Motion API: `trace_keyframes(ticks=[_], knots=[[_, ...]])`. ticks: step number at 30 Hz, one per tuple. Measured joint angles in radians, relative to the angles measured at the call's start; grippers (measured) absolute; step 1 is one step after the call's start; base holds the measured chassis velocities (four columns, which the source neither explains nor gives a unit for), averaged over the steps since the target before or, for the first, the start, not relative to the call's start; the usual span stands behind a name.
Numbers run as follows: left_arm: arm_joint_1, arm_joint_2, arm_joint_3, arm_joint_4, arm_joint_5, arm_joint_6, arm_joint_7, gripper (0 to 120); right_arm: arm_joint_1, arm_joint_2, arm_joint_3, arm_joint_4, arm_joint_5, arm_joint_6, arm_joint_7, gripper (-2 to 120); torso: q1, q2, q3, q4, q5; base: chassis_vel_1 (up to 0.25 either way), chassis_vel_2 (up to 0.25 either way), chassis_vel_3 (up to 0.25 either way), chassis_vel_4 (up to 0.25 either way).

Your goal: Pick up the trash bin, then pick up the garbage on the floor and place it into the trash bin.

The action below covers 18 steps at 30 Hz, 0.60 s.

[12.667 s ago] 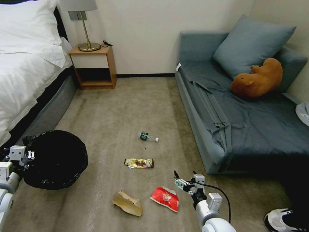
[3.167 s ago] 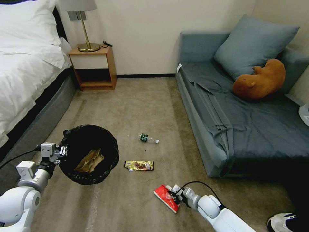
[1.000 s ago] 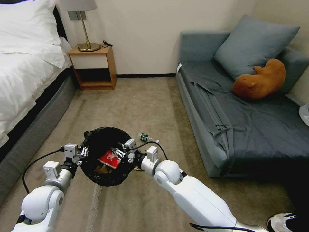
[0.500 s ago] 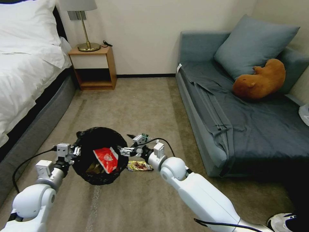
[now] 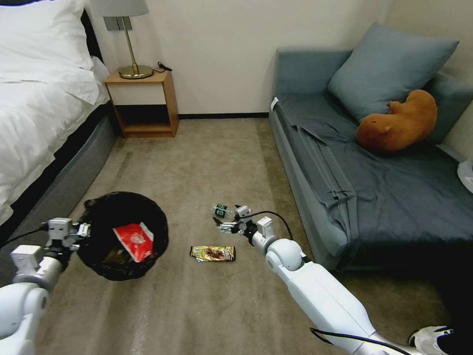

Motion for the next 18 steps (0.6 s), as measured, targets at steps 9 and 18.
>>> trace_keyframes(ticks=[9,18], knots=[[0.0,0.04,-0.06,0.068,-0.039,-0.015,0.016,4,-0.037,0.005,0.052,-0.075,-0.046,0.009,0.012,100,0.0,0.0,0.0,0.0,0.0,0.0,0.0,0.0,0.0],[-0.004,0.052,-0.065,0.086,-0.048,-0.016,0.023,4,-0.059,0.006,0.064,-0.071,-0.045,0.015,0.004,100,0.0,0.0,0.0,-0.0001,0.0,0.0,0.0,0.0,0.0]])
